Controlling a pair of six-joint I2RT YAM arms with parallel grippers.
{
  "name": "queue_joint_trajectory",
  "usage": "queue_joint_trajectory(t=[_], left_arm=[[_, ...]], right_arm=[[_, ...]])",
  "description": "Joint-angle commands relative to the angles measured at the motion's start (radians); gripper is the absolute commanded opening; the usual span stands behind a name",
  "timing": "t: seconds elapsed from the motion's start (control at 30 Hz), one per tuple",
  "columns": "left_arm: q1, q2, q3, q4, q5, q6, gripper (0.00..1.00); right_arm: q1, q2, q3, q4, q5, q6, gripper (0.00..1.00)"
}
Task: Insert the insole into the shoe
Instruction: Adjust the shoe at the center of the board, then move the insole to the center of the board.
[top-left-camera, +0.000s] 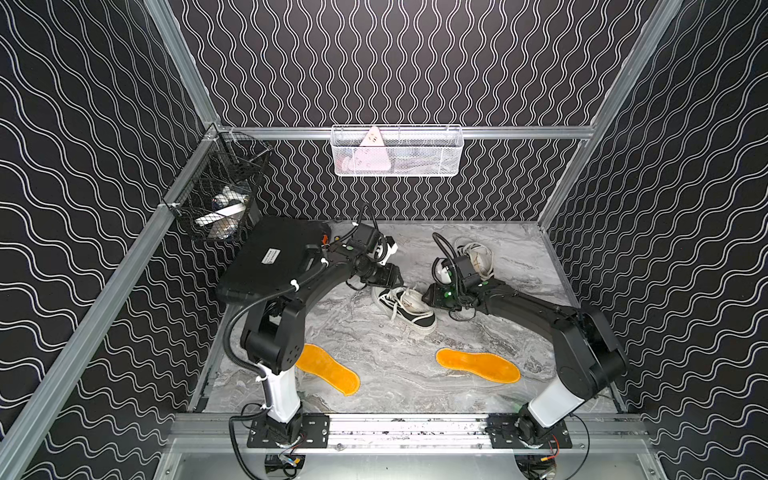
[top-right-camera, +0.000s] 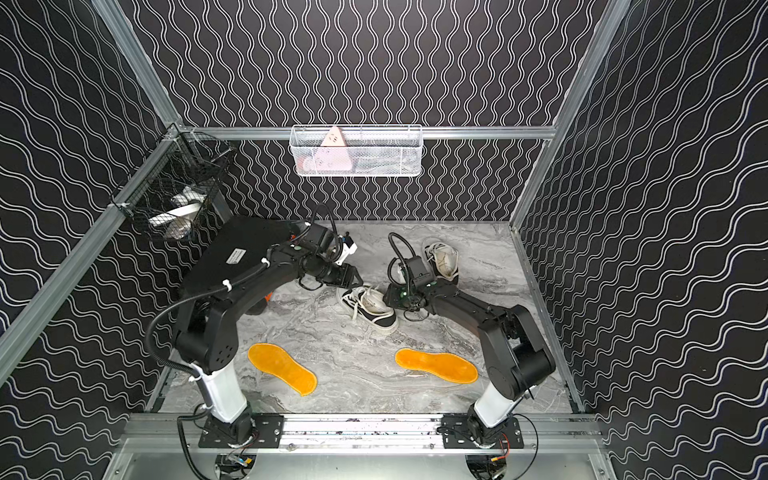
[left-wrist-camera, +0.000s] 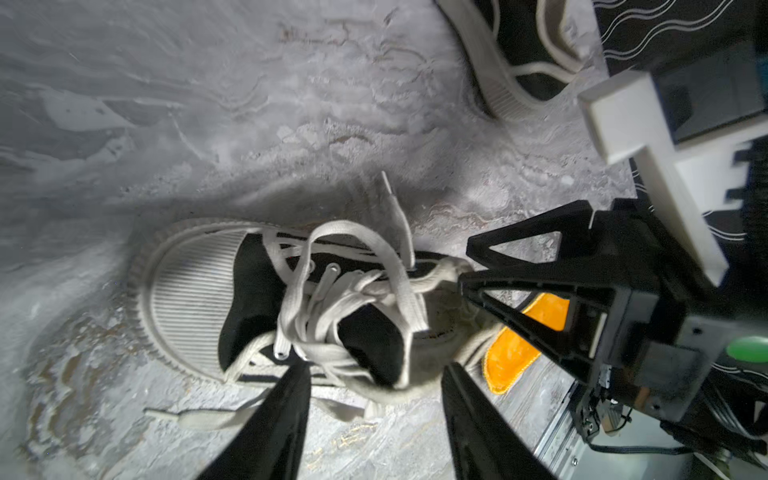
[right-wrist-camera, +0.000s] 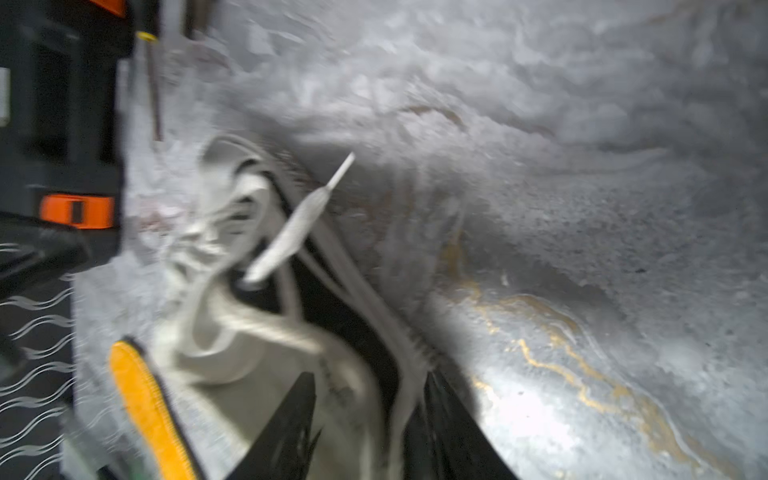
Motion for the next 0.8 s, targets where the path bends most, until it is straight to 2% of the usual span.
queue_joint_trajectory(t=[0.0,0.1,0.2,0.33,0.43,0.5,0.6,0.63,0.7,0.77], left_arm=[[-0.002,-0.089,-0.014,-0.114,-0.243,-0.169,0.61],[0.000,-0.214,-0.074,-0.248,-0.485,-0.333,0.63],[0.004,-0.344,-0.183,-0.334,-0.603,-0.476,0.64],[0.004,-0.490,-0.401,-0.359,-0.628,-0.599,0.61],[-0.004,-0.561,-0.555,-0.293,-0.546,-0.593,0.58],[-0.056,-0.600,-0.614,-0.214,-0.499,-0.552,0.55],[-0.252,-0.623,-0.617,-0.092,-0.500,-0.491,0.54],[-0.310,-0.606,-0.602,-0.073,-0.512,-0.478,0.54],[-0.359,-0.546,-0.562,-0.094,-0.542,-0.480,0.54],[-0.367,-0.491,-0.539,-0.086,-0.539,-0.457,0.54]], right_arm=[[-0.008,-0.048,0.042,-0.149,-0.052,-0.031,0.53],[-0.038,-0.115,0.030,-0.211,-0.071,-0.042,0.57],[-0.047,-0.164,0.010,-0.226,-0.051,-0.048,0.58],[-0.047,-0.182,-0.002,-0.211,-0.056,-0.046,0.57],[-0.047,-0.177,-0.017,-0.239,0.002,-0.037,0.55],[-0.047,-0.188,-0.036,-0.292,0.073,-0.017,0.53],[-0.047,-0.246,-0.112,-0.336,0.145,0.053,0.52],[-0.083,-0.272,-0.141,-0.357,0.152,0.089,0.50],[-0.091,-0.320,-0.189,-0.398,0.143,0.132,0.47],[-0.090,-0.352,-0.238,-0.428,0.122,0.169,0.46]])
